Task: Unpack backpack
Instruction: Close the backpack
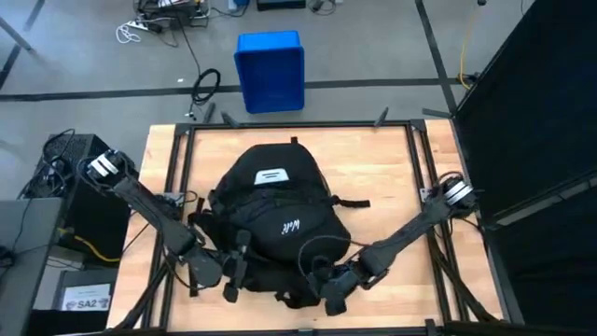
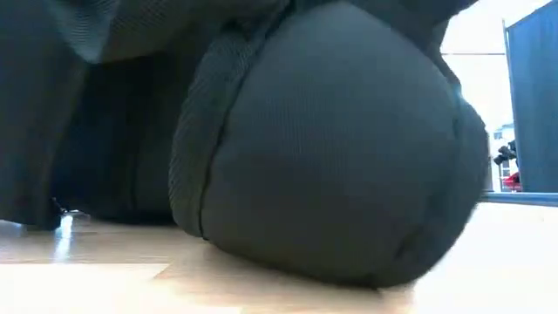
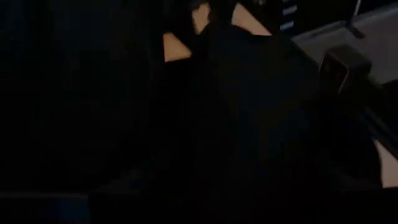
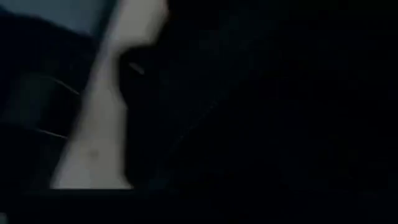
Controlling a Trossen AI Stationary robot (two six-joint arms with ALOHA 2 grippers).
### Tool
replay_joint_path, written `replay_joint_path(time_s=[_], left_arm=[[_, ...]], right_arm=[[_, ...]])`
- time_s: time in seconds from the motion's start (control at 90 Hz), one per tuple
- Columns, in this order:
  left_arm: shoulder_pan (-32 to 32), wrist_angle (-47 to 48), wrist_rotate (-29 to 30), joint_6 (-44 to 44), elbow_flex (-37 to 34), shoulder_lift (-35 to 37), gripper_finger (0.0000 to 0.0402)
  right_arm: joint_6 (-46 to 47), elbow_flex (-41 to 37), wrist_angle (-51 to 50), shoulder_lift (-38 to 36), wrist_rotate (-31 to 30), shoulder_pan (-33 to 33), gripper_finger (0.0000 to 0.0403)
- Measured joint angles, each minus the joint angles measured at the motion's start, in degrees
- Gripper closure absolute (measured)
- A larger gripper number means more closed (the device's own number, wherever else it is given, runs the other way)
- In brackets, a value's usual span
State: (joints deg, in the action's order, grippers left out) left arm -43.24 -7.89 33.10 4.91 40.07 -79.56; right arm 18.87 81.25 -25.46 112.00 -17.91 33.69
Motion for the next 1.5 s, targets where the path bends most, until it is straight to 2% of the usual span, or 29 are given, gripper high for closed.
replay_joint_path(time_s=[0.222,0.333,0.467,0.622,0.822,0.922,1.089,1.344,1.5], left_arm=[[0.3,0.1,1.9,-1.8,0.0,-0.4,0.0188],[0.8,0.4,6.3,-4.9,0.0,-0.4,0.0188],[1.5,4.1,12.5,-6.7,0.5,0.1,0.0188],[1.0,10.9,13.9,-4.5,3.8,1.4,0.0188],[-0.1,11.1,13.9,-4.1,6.1,1.6,0.0188],[0.2,10.2,13.8,-0.8,5.7,1.3,0.0188],[0.9,10.0,12.8,3.3,4.2,-1.3,0.0188],[0.9,8.9,12.7,6.3,2.6,-5.7,0.0188],[1.1,8.0,12.7,6.3,2.6,-7.8,0.0188]], right_arm=[[4.9,0.1,-6.4,6.3,1.6,-4.8,0.0383],[7.7,0.2,-13.4,6.4,-3.5,-8.1,0.0399],[10.4,0.0,-21.0,5.1,-10.7,-12.2,0.0397],[10.4,-0.1,-21.0,2.0,-10.5,-14.4,0.0396],[10.1,-0.1,-20.1,-3.7,-10.2,-10.9,0.0402],[10.1,-0.1,-17.8,-6.6,-12.4,-8.1,0.0397],[8.9,-0.1,-12.9,-10.0,-12.4,-3.8,0.0381],[8.5,-0.1,-12.7,-10.7,-11.6,3.0,0.0363],[3.8,-0.1,-4.5,-10.7,-8.7,6.8,0.0356]])
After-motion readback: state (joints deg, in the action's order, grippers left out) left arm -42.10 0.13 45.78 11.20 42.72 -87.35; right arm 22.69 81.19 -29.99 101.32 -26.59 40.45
